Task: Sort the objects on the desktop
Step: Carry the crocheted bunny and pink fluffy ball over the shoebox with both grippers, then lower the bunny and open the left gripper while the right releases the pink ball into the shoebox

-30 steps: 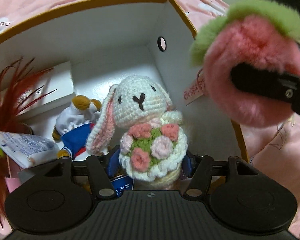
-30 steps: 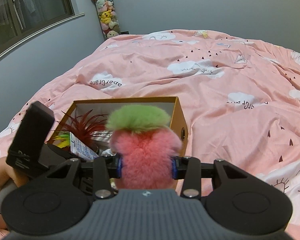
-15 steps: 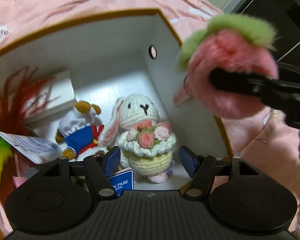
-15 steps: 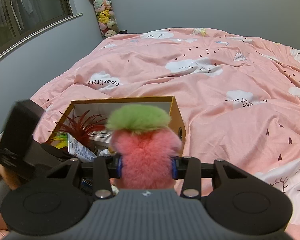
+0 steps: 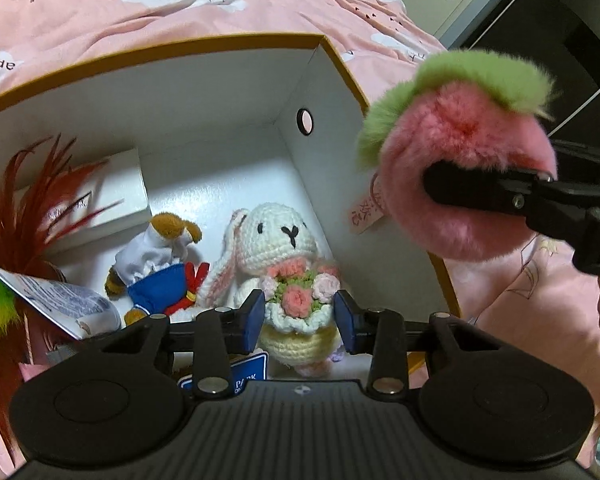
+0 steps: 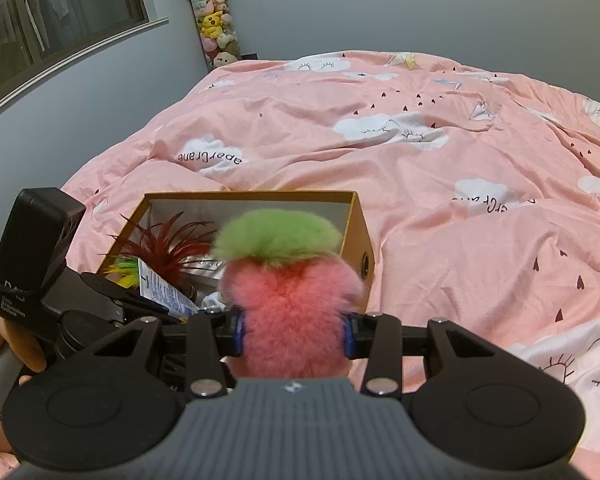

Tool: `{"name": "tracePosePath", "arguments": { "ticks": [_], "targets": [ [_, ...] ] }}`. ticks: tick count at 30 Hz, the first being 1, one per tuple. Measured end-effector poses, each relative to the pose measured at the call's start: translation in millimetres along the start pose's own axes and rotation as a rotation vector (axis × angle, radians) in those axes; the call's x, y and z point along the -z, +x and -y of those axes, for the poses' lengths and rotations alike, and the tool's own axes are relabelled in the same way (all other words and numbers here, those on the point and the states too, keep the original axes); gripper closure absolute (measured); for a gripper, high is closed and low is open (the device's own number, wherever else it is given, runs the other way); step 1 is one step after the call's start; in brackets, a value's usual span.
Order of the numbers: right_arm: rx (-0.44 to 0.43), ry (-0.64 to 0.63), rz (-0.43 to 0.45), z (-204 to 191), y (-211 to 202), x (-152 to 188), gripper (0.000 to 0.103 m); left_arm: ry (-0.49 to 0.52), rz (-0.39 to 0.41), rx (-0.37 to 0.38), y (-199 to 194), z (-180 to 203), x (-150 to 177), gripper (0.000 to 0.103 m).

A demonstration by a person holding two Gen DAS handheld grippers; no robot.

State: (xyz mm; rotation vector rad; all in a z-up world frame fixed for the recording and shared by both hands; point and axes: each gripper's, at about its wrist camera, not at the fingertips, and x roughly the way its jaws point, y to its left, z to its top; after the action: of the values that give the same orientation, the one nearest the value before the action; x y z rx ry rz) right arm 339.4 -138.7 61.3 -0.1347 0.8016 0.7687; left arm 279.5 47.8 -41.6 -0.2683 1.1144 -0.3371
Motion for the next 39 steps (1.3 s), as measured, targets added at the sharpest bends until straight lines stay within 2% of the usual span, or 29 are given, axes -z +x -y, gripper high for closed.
{"name": "tracePosePath", "arguments": {
  "ticks": [3, 8, 15, 21, 26, 31, 35, 39],
  "targets": [
    [-0.005, -0.006, -0.010, -3, 4, -2, 0.059, -0.015, 0.008, 0.003, 0, -3, 2, 0.058],
    [-0.025, -0.033, -0.016, -11, 10, -10, 0.059, -0.041, 0.099, -0.009, -27, -9, -3, 0.059],
    [-0.063, -0.073, -0.035, -30, 44, -27, 0.059, -0.077, 0.178, -0.145, -57, -35, -10, 0.059],
    [-0.031, -0.092, -0.088, -38, 87, -33, 0.059, -0.107, 0.187, -0.199, -63, -50, -7, 0.059],
    [0.004, -0.107, -0.145, -41, 121, -35, 0.059, -0.121, 0.189, -0.194, -65, -56, -2, 0.059],
    [0.039, -0.125, -0.152, -44, 135, -36, 0.057, -0.117, 0.193, -0.194, -65, -58, -1, 0.059],
    [0.034, -0.119, -0.182, -43, 142, -33, 0.057, -0.119, 0.196, -0.191, -66, -59, 0, 0.059],
    [0.022, -0.117, -0.172, -41, 139, -30, 0.056, -0.118, 0.206, -0.196, -70, -58, 2, 0.059]
  ]
}}
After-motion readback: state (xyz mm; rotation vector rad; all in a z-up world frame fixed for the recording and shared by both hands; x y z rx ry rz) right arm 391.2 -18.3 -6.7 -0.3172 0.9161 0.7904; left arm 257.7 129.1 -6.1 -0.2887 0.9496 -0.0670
